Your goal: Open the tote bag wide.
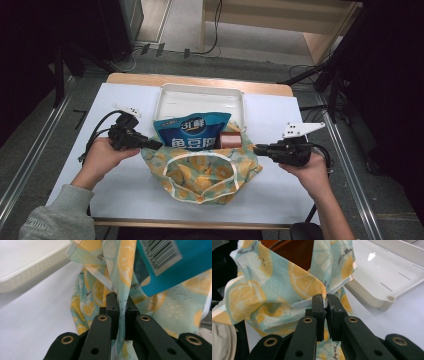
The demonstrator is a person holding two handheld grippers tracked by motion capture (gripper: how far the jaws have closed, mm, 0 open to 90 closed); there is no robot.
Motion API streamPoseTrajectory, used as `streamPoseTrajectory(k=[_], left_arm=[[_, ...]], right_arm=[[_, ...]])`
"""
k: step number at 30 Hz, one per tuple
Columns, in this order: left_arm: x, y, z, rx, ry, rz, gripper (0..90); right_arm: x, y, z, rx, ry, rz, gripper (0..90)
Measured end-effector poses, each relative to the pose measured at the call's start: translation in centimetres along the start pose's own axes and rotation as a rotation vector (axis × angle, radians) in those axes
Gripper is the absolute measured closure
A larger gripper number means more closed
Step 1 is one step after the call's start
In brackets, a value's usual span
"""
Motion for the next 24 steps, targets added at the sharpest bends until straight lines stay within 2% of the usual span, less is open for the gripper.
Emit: streamPoseTrajectory(k=[8,15,17,24], left_arm=[[-0.9,-0.8,0.5,0.025,-0.012,0.011,87.4],[-1.7,-1.6,1.0,0.054,-0.023,0.018,87.4],[-1.9,-1.9,1.2,0.063,-0.023,0.023,87.2],[-2.6,-2.7,1.8,0.068,-0.014,0.029,86.8]], right_arm=[[-1.4,-2.3,-0.3,-0.042,0.001,0.008,86.2],[-2.0,-3.6,-0.7,-0.07,-0.004,0.012,86.3],[-2.3,-4.3,-1.1,-0.097,-0.001,0.02,86.5],[-2.9,-5.2,-1.6,-0.12,-0.009,0.033,86.5]])
Point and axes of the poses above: each handheld gripper's, and its own axes: x roughly backward along the jaws, y roughly out of its top, z roughly to its left, the point moved 8 cm from there along -x, roughly forward along the jaws, and after that the axes turned 8 degrees about y, right-handed, at the moved point
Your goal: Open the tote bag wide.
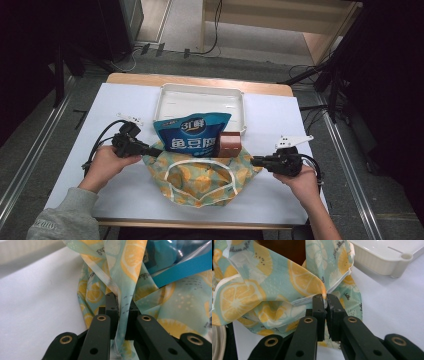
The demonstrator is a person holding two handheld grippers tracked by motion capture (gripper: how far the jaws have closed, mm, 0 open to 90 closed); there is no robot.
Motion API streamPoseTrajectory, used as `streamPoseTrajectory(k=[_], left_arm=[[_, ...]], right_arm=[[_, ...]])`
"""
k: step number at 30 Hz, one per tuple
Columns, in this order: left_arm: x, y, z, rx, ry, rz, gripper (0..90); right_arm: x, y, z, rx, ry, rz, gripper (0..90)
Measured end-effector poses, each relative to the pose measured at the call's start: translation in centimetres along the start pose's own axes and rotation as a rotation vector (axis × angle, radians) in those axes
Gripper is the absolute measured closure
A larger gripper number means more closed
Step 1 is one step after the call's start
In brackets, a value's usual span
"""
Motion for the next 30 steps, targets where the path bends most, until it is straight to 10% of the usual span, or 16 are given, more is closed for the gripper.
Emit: streamPoseTrajectory(k=[13,30], left_arm=[[-0.5,-0.9,0.7,-0.02,0.041,0.027,80.1],[4.3,1.4,-1.0,-0.147,0.111,-0.057,51.3]], right_arm=[[-0.8,-1.3,-0.4,-0.021,0.008,0.044,81.6],[3.4,2.5,2.4,0.088,0.027,-0.004,58.4]])
Point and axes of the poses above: each handheld gripper's, and its own axes: x roughly backward along the jaws, y roughly out of its top, z roughly to its left, the point moved 8 cm from there along -x, roughly forward along the jaws, and after that the axes turned 8 degrees about y, right-handed, at the moved point
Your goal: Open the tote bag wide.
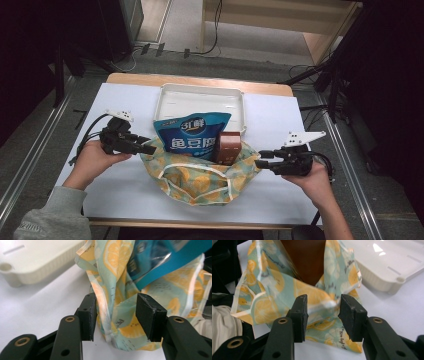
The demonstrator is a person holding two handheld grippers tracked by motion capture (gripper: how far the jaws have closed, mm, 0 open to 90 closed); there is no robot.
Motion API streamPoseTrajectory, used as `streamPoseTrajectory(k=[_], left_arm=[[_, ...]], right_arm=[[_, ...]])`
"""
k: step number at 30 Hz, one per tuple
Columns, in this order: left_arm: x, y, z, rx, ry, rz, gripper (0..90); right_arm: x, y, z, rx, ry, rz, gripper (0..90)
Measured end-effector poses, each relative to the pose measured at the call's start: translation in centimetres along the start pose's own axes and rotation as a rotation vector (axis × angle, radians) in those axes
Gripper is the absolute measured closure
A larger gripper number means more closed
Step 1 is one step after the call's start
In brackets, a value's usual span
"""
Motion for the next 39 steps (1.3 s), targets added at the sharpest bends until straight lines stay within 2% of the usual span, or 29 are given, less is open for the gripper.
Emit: streamPoseTrajectory(k=[3,4,7,8,10,13,17,19,24,27,30,34,35,39], left_arm=[[1.1,0.7,-0.9,-0.022,-0.003,-0.015,49.2],[1.1,0.7,-0.9,-0.022,-0.003,-0.015,48.7],[1.5,0.9,-2.1,-0.048,-0.024,-0.027,47.8],[1.5,1.0,-2.4,-0.052,-0.037,-0.026,46.5],[1.4,1.0,-2.8,-0.066,-0.043,-0.02,45.1],[1.3,1.1,-3.8,-0.082,-0.064,-0.022,42.1],[1.2,1.2,-4.2,-0.103,-0.081,-0.022,38.6],[0.9,1.1,-4.3,-0.108,-0.079,-0.009,36.5],[-0.8,0.5,-4.0,-0.088,-0.084,0.021,36.1],[-0.9,0.2,-3.8,-0.091,-0.07,0.027,36.1],[0.2,0.5,-3.6,-0.085,-0.057,0.003,36.2],[2.4,0.9,-3.2,-0.093,-0.028,-0.032,36.5],[2.4,0.9,-3.2,-0.093,-0.028,-0.032,36.6],[4.2,0.7,-2.4,-0.086,0.014,-0.059,36.4]], right_arm=[[1.0,1.2,0.5,0.028,-0.012,-0.011,54.2],[1.2,1.5,0.7,0.031,-0.008,-0.015,53.6],[1.4,1.9,1.2,0.049,0.0,-0.024,52.6],[1.1,2.2,1.7,0.071,0.01,-0.021,51.6],[0.9,2.2,1.9,0.071,0.015,-0.016,51.0],[-0.5,2.3,2.0,0.078,0.032,0.008,49.4],[-1.2,2.4,2.0,0.081,0.046,0.019,48.4],[-1.7,2.5,2.0,0.078,0.056,0.023,47.4],[-3.3,2.3,1.8,0.081,0.076,0.038,45.8],[-3.7,2.2,1.7,0.083,0.079,0.041,45.8],[-4.1,2.0,1.9,0.079,0.089,0.051,46.5],[-4.1,1.9,2.0,0.081,0.091,0.053,47.5],[-4.1,1.9,2.0,0.081,0.091,0.053,47.5],[-3.9,1.9,2.1,0.083,0.091,0.051,47.8]])
Point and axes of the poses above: each handheld gripper's, and its own axes: x roughly backward along the jaws, y roughly out of its top, z roughly to its left, the point moved 8 cm from there along -x, roughly forward along the jaws, and after that the axes turned 8 degrees about y, right-handed, at the moved point
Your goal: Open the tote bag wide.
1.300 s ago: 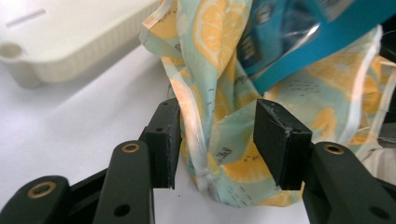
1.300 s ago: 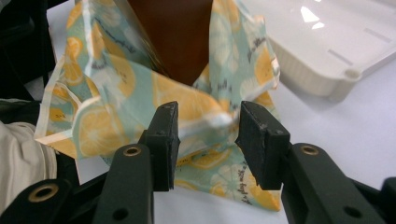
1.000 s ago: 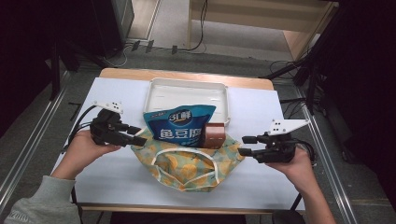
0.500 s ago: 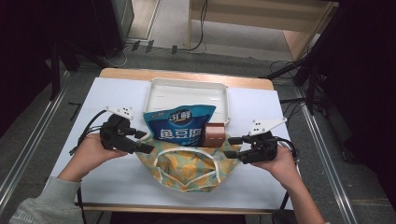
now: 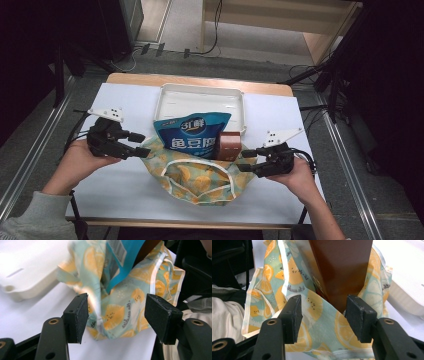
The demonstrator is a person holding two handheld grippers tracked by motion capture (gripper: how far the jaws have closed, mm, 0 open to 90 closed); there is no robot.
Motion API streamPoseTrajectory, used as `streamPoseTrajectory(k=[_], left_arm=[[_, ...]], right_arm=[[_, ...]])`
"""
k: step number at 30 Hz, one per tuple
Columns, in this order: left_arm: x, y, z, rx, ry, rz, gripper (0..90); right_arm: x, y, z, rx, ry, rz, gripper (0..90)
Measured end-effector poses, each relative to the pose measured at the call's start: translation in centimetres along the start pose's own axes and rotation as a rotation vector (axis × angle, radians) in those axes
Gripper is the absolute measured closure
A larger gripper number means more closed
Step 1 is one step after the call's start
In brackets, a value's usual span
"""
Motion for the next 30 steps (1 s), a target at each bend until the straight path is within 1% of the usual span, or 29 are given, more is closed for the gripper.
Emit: streamPoseTrajectory(k=[3,5,7,8,9,10,11,12,15,17,20,21,23,24,25,26,27,28,29,30], left_arm=[[0.3,-0.1,0.0,0.002,-0.003,-0.003,36.5],[0.0,-0.2,-0.4,-0.009,-0.02,0.005,36.5],[-0.7,-0.2,-0.9,-0.016,-0.033,0.015,36.5],[-1.3,-0.3,-1.2,-0.02,-0.047,0.028,36.5],[-1.8,-0.4,-1.4,-0.021,-0.051,0.039,36.3],[-2.8,-0.6,-1.7,-0.023,-0.069,0.052,36.1],[-2.8,-0.6,-1.7,-0.023,-0.069,0.052,35.9],[-3.5,-0.7,-1.9,-0.022,-0.078,0.064,35.9],[-4.5,-1.0,-2.1,-0.018,-0.093,0.077,35.8],[-5.4,-1.3,-2.2,-0.029,-0.089,0.098,35.7],[-5.9,-1.4,-2.1,-0.036,-0.082,0.106,35.9],[-6.3,-1.5,-2.0,-0.032,-0.079,0.103,38.6],[-6.5,-1.6,-1.9,-0.027,-0.08,0.109,46.0],[-6.7,-1.8,-1.9,-0.021,-0.081,0.116,46.0],[-6.9,-2.2,-1.9,-0.018,-0.082,0.126,56.0],[-7.0,-2.4,-1.9,-0.008,-0.077,0.133,61.0],[-7.0,-2.4,-1.9,-0.008,-0.077,0.133,65.3],[-7.1,-2.6,-1.8,0.002,-0.069,0.138,65.3],[-7.2,-2.8,-1.8,0.007,-0.07,0.136,72.2],[-7.2,-3.1,-1.8,0.009,-0.078,0.133,83.4]], right_arm=[[0.0,0.0,0.0,0.0,0.002,0.0,48.0],[0.0,0.0,0.0,-0.002,0.003,0.001,48.1],[-0.1,0.0,0.0,0.001,0.005,0.004,48.1],[-0.2,0.0,0.0,0.001,0.006,0.005,48.1],[-0.3,0.0,0.0,0.001,0.007,0.005,48.1],[-0.4,0.0,0.1,0.001,0.01,0.005,48.0],[-0.4,0.0,0.1,0.001,0.01,0.005,48.0],[-0.4,0.0,0.1,0.004,0.012,0.004,47.9],[-0.4,-0.2,0.1,-0.001,0.014,0.004,47.2],[-0.5,-0.3,0.2,0.001,0.019,0.002,45.8],[-0.5,-0.4,0.4,0.0,0.025,0.001,45.1],[-0.7,-0.5,0.4,0.003,0.026,0.006,45.9],[-0.9,-0.6,0.4,0.0,0.026,0.009,47.1],[-1.1,-0.7,0.3,0.0,0.027,0.013,48.5],[-1.6,-1.1,0.2,-0.004,0.028,0.028,54.6],[-1.7,-1.2,0.2,-0.006,0.029,0.032,59.9],[-1.7,-1.2,0.2,-0.006,0.029,0.032,59.9],[-1.9,-1.3,0.3,-0.01,0.037,0.039,65.2],[-2.1,-1.5,0.3,-0.013,0.035,0.05,72.9],[-2.2,-1.6,0.4,-0.032,0.038,0.054,83.6]])
Point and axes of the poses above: each handheld gripper's, and its own axes: x roughly backward along the jaws, y roughly out of its top, z roughly to its left, the point moved 8 cm from there along -x, roughly forward along the jaws, and after that the axes turned 8 degrees about y, right-handed, at the moved point
